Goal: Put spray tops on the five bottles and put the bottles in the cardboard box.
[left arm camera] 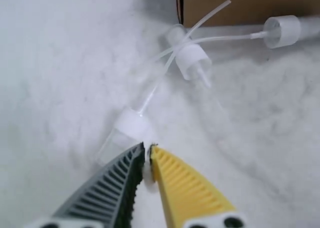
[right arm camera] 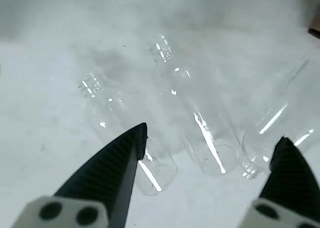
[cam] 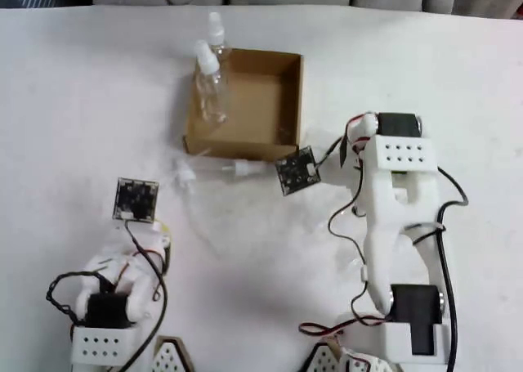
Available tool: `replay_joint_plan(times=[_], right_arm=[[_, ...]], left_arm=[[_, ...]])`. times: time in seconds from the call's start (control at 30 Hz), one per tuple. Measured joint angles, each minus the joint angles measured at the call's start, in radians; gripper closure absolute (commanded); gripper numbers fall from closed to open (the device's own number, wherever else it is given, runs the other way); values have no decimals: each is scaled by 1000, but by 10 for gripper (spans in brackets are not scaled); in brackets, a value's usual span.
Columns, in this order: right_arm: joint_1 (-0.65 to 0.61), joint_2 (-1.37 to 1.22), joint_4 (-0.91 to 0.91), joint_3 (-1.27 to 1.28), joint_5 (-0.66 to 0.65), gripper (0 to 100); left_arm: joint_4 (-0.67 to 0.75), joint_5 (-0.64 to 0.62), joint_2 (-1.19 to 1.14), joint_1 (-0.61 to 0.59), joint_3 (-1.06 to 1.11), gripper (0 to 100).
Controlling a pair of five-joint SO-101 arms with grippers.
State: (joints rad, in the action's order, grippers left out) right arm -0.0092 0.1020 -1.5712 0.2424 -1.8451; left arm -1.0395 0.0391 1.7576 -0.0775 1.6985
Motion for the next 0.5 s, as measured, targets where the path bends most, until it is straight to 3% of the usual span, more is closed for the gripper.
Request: replay_joint_plan(times=[0.5], right_arm=[[2, -227, 46, 0, -9, 648]], left_arm=[[0, 0, 0, 0, 0, 975]])
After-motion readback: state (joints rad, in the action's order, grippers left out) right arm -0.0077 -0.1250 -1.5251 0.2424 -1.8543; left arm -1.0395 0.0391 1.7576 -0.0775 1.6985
